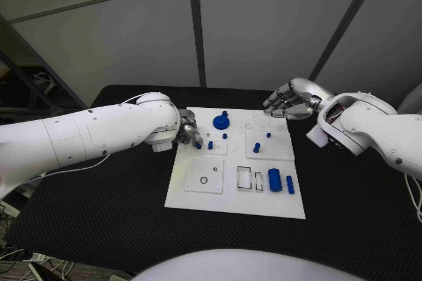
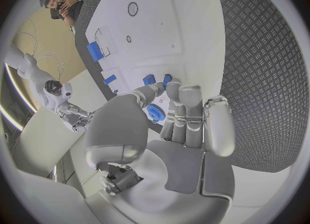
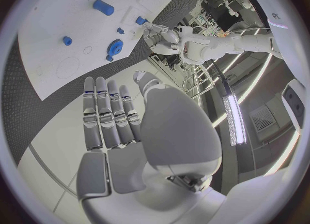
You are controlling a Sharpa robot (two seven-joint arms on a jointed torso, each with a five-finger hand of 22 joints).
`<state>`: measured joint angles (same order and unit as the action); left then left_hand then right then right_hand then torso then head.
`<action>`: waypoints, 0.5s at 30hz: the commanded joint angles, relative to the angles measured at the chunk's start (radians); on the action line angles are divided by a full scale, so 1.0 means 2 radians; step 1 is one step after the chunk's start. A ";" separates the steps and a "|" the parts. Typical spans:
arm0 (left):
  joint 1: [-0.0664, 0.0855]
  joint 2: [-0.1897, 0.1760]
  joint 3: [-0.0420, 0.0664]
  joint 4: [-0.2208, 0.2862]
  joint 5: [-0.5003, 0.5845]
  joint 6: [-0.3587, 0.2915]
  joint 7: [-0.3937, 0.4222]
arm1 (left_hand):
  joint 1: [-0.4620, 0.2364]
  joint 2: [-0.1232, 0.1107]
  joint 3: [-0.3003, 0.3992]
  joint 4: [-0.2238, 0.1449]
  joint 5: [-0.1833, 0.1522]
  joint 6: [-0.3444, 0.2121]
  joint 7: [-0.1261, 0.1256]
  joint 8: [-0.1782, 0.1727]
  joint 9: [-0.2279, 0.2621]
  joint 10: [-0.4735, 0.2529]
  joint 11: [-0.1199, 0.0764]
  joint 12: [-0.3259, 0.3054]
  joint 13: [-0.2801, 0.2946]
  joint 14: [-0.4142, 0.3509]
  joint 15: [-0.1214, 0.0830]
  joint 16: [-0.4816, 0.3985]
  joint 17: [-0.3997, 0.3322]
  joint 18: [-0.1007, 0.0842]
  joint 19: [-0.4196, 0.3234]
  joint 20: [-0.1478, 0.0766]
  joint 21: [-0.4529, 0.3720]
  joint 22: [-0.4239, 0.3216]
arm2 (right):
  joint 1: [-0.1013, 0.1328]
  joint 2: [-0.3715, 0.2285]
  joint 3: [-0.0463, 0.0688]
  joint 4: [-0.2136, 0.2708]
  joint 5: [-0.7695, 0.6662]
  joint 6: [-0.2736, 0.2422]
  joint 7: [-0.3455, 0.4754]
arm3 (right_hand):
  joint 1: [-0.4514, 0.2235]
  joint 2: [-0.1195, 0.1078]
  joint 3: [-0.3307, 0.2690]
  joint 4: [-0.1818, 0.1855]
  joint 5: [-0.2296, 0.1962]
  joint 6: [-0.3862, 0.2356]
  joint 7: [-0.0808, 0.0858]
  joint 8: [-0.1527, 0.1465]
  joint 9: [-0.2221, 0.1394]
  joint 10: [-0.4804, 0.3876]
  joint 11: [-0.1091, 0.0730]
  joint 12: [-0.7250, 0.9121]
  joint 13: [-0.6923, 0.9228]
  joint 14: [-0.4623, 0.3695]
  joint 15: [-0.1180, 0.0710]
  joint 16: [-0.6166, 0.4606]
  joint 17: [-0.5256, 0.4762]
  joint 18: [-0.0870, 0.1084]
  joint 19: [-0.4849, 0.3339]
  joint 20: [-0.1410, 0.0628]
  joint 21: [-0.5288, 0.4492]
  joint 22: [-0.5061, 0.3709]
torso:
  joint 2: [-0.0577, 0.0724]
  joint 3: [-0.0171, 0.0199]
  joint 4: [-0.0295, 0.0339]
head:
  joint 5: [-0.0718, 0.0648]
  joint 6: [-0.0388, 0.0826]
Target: Assemble the parts on the task board
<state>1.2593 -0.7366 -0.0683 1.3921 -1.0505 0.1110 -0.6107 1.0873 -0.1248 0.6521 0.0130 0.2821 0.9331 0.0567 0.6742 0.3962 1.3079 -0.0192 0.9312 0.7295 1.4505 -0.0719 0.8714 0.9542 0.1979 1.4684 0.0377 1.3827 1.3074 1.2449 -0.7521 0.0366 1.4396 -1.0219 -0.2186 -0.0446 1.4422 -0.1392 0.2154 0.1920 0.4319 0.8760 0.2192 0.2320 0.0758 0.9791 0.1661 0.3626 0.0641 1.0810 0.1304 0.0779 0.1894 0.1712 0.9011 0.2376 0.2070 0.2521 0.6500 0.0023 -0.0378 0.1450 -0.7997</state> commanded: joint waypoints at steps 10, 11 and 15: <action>-0.001 0.009 -0.002 -0.014 0.006 0.027 -0.011 | -0.030 -0.001 0.035 -0.035 -0.002 0.009 -0.011 0.007 0.003 0.010 -0.008 0.001 -0.001 0.001 -0.007 0.003 0.001 -0.075 0.014 -0.006 0.007 0.038 | 0.001 -0.002 0.000 0.002 0.002 0.002 0.002 | 0.001 0.002 0.002 -0.001 0.002 0.004 0.000 0.001 -0.001 0.000 -0.003 0.001 -0.001 0.003 -0.001 0.001 -0.001 0.005 0.004 0.001 -0.003 0.000 | 0.000 -0.0001 0.0000 | -0.002 -0.001; -0.001 0.010 -0.002 -0.015 0.006 0.027 -0.012 | -0.033 -0.001 0.032 -0.032 -0.002 0.010 -0.012 0.007 0.003 0.010 -0.009 0.002 0.000 0.001 -0.007 0.003 0.001 -0.075 0.014 -0.006 0.008 0.039 | 0.001 -0.002 0.000 0.002 0.002 0.002 0.002 | 0.001 0.002 0.002 -0.001 0.002 0.004 0.000 0.001 -0.001 0.000 -0.003 0.001 -0.001 0.003 -0.001 0.001 -0.001 0.005 0.004 0.001 -0.003 0.000 | 0.000 -0.0003 0.0000 | -0.003 -0.001; -0.001 0.012 -0.003 -0.018 0.007 0.028 -0.013 | -0.043 -0.001 0.019 -0.024 -0.002 0.015 -0.014 0.007 0.002 0.012 -0.010 0.004 0.001 0.002 -0.008 0.003 0.001 -0.076 0.016 -0.007 0.011 0.043 | 0.001 -0.002 0.000 0.002 0.002 0.002 0.002 | 0.001 0.002 0.002 -0.001 0.002 0.004 0.000 0.001 -0.001 0.000 -0.003 0.001 -0.001 0.003 -0.001 0.001 -0.001 0.005 0.004 0.001 -0.003 0.000 | 0.000 -0.0002 0.0000 | -0.003 -0.001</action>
<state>1.2614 -0.7141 -0.0693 1.3591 -1.0430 0.1343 -0.6182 1.0086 -0.1280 0.6929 -0.0332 0.2811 0.9584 0.0316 0.6867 0.4026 1.3301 -0.0391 0.9334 0.7311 1.4510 -0.0807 0.8714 0.9558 0.1983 1.4684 0.0303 1.4002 1.3074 1.2449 -0.7554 0.0366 1.4421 -1.0216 -0.2183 -0.0449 1.4422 -0.1392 0.2154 0.1919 0.4319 0.8761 0.2191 0.2320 0.0758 0.9791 0.1661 0.3626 0.0643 1.0810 0.1304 0.0779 0.1895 0.1711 0.9011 0.2377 0.2071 0.2522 0.6501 0.0021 -0.0383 0.1392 -0.8025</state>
